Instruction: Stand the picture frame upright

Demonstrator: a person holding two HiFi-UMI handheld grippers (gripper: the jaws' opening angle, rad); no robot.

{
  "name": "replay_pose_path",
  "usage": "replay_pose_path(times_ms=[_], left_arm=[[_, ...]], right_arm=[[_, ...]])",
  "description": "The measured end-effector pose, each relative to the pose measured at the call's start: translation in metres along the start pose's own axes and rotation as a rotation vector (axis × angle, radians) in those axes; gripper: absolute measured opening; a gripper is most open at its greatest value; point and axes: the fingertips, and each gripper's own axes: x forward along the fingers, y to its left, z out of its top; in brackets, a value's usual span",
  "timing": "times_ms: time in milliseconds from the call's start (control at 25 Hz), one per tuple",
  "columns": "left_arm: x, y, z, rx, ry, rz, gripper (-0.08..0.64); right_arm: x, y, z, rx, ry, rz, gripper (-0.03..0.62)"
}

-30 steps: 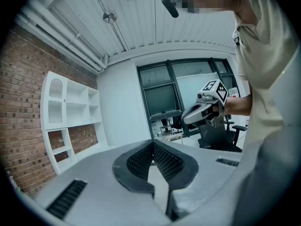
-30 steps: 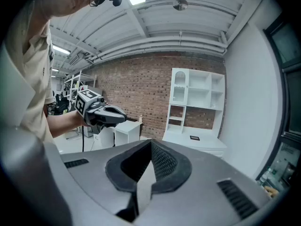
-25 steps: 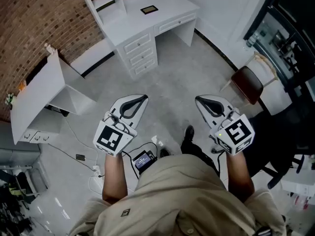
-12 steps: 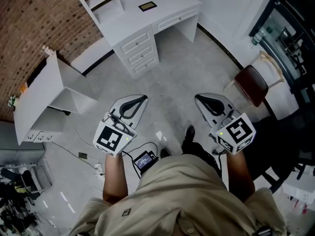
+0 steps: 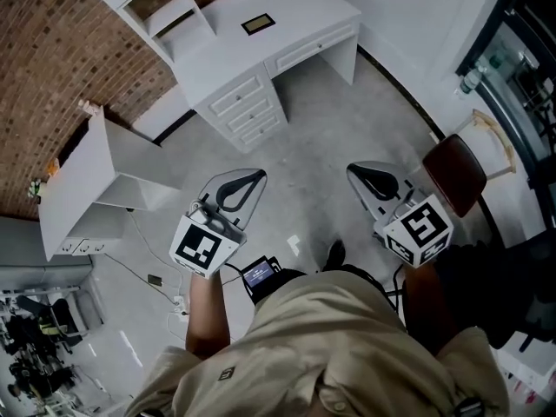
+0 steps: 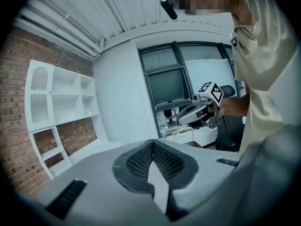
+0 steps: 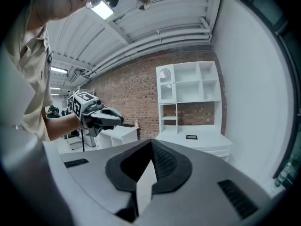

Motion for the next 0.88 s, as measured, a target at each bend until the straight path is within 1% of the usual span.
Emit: replay_pose_path(times_ms=[120,240,360,480,640,760,880], left_arm=[[0.025,0.012,0.0,-0.014,0.024,0.007,0.008],[0.041,0.029,-0.005,-0.032,0.047,0.018,0.007],[0.054,0.051,-0.014,-0.038,0.049,0.023,0.007],[0.073,0.077,-0.025,-0.043,0.041,0.014,0.008],[0.1,0.126,-0.031,-0.047,-0.005,-0.001,0.007],[0.117,0.173,-0.03,-0.047,-0.045,-0.006,0.007],[0.122,0.221,-0.033,-0.058,-0.077,-0.01,0.007]], right_arm=[[0.014,-0.03,0.002,0.004,0.007,0.024,0.004],[0.03,-0.05,0.001,0.024,0.012,0.038,0.003],[0.05,-0.065,-0.007,0.039,0.031,0.049,0.004],[0.071,-0.086,-0.006,0.033,0.043,0.033,0.004],[0.104,-0.119,0.007,0.014,0.061,-0.007,0.003],[0.138,-0.141,0.025,-0.01,0.076,-0.028,0.004],[0.179,-0.151,0.048,-0.037,0.076,-0.04,0.003]])
